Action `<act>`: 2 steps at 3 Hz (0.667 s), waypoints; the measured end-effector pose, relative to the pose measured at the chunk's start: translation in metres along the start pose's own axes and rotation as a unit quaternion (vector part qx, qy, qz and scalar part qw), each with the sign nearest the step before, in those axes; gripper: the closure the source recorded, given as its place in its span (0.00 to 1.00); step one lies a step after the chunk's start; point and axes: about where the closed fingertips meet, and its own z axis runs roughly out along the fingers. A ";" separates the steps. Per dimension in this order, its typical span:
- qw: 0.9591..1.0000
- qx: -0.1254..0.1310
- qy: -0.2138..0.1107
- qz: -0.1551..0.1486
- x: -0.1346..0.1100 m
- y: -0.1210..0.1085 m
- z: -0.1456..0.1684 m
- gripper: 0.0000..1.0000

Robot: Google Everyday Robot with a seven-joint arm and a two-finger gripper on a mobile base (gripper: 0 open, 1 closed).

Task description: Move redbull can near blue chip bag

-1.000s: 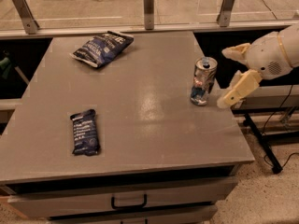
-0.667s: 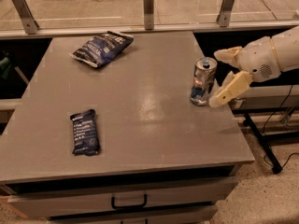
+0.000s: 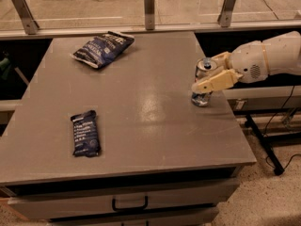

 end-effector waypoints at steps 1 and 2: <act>1.000 -0.006 -0.028 0.010 -0.013 -0.002 -0.003 0.62; 0.998 0.006 -0.059 0.000 -0.035 -0.008 -0.025 0.85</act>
Offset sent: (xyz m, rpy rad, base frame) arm 0.0124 -0.0292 0.0878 0.1766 -0.1161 -0.0392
